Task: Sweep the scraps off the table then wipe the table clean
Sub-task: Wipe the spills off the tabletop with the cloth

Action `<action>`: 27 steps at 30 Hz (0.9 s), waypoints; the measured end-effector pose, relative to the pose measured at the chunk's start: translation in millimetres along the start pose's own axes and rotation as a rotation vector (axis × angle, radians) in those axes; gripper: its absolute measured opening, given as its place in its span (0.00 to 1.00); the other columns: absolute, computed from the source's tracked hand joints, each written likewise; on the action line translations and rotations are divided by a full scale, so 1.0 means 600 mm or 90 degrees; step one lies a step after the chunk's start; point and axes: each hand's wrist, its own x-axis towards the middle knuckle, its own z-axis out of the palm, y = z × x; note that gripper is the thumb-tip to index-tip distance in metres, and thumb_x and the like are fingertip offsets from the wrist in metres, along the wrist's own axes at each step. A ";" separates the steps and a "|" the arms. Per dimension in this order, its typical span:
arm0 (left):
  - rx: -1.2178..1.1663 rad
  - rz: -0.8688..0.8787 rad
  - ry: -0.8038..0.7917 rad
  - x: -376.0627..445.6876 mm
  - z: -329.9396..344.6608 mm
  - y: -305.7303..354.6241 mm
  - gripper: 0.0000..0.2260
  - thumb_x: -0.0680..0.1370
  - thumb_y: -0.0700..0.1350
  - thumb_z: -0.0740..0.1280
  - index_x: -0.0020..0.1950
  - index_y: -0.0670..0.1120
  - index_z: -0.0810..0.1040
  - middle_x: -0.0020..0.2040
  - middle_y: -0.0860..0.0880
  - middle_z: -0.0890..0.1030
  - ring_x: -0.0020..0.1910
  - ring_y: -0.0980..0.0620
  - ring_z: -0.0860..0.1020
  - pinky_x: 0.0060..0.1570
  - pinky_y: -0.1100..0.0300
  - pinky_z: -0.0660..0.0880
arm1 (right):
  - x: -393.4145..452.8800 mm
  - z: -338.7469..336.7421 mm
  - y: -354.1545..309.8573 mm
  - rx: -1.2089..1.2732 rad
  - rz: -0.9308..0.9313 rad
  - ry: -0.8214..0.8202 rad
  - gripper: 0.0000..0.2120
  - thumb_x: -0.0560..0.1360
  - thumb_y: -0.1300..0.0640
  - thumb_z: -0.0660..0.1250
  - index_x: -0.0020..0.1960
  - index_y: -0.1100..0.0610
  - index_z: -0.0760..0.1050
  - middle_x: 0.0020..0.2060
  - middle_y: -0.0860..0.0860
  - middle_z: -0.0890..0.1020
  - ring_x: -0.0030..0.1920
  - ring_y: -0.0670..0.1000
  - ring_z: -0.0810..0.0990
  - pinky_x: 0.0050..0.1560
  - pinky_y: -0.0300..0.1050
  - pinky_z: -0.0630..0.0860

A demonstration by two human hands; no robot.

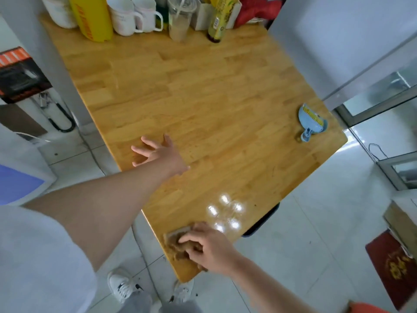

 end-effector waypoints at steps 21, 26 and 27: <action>0.142 -0.013 -0.016 -0.005 -0.004 0.012 0.57 0.71 0.75 0.61 0.76 0.48 0.24 0.77 0.30 0.34 0.74 0.22 0.39 0.69 0.25 0.50 | -0.026 -0.087 0.115 0.117 0.523 0.452 0.17 0.79 0.53 0.64 0.68 0.49 0.74 0.59 0.50 0.79 0.51 0.49 0.79 0.53 0.45 0.76; 0.140 -0.006 -0.014 -0.008 -0.009 0.011 0.57 0.72 0.75 0.61 0.76 0.47 0.24 0.75 0.27 0.35 0.74 0.22 0.38 0.68 0.23 0.49 | 0.045 0.047 -0.043 0.063 0.429 0.382 0.16 0.78 0.49 0.61 0.65 0.43 0.71 0.57 0.49 0.75 0.50 0.52 0.79 0.50 0.47 0.78; 0.145 0.008 -0.007 -0.008 -0.010 0.010 0.56 0.72 0.74 0.60 0.76 0.46 0.24 0.75 0.26 0.35 0.74 0.22 0.37 0.68 0.23 0.48 | 0.047 0.084 -0.090 0.045 0.324 0.301 0.15 0.77 0.47 0.61 0.63 0.42 0.71 0.55 0.47 0.76 0.49 0.51 0.78 0.48 0.46 0.78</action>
